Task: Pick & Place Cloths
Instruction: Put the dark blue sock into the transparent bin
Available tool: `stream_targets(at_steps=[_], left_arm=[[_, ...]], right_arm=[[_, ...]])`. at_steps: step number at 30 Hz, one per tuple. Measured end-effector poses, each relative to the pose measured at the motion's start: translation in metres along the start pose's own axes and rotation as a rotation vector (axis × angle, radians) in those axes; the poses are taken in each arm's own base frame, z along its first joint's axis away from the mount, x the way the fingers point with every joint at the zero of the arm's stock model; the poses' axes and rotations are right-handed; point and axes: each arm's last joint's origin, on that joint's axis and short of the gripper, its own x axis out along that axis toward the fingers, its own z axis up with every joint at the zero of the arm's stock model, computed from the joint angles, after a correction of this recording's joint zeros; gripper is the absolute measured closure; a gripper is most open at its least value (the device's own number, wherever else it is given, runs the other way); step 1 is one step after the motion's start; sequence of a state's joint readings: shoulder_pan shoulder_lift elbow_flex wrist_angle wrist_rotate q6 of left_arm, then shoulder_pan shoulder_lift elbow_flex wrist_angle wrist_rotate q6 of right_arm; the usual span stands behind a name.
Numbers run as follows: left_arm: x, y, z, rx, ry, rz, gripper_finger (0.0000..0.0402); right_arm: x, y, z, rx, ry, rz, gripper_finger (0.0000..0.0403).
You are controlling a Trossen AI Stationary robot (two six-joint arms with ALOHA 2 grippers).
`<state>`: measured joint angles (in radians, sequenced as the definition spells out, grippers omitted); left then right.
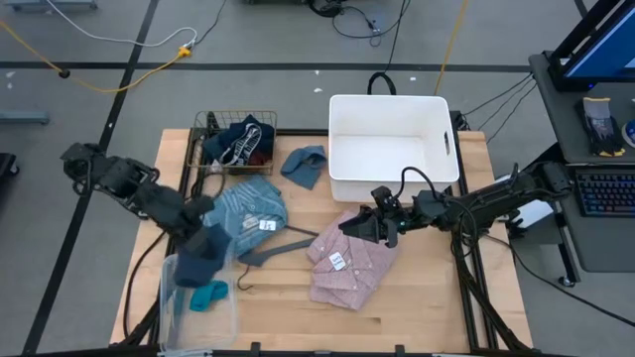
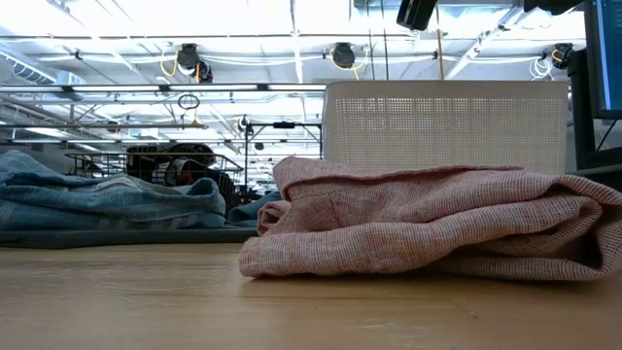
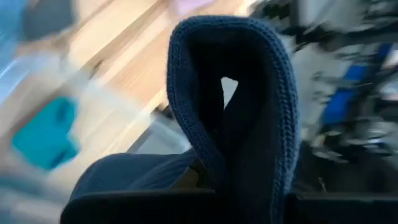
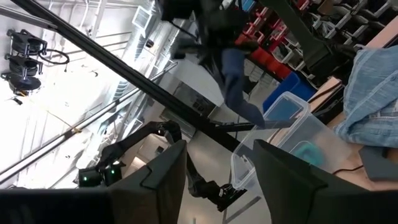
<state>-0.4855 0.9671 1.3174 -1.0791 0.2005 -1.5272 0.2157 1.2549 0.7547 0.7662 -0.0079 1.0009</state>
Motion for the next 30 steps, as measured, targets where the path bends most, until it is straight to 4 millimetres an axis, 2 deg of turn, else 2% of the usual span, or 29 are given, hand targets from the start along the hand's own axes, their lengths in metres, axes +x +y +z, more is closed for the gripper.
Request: stream_targets(at_steps=[5, 9, 20, 25, 30], left_arm=[[0.01, 0.009, -0.009, -0.054, 0.052, 0.155, 0.04], [0.025, 0.009, -0.013, -0.07, 0.045, 0.262, 0.04], [0.069, 0.005, -0.026, 0.016, -0.046, 0.426, 0.04], [0.075, 0.013, -0.04, 0.168, -0.134, 0.53, 0.04], [0.075, 0.02, -0.056, 0.193, -0.137, 0.577, 0.04]], right_arm=[[0.0, 0.0, 0.0, 0.007, -0.003, -0.002, 0.0223], [0.0, 0.0, 0.0, 0.006, -0.004, -0.003, 0.0223], [0.0, 0.0, 0.0, 0.005, -0.005, -0.003, 0.0223], [0.0, 0.0, 0.0, 0.005, -0.005, -0.003, 0.0223], [0.0, 0.0, 0.0, 0.007, -0.005, -0.004, 0.0224]])
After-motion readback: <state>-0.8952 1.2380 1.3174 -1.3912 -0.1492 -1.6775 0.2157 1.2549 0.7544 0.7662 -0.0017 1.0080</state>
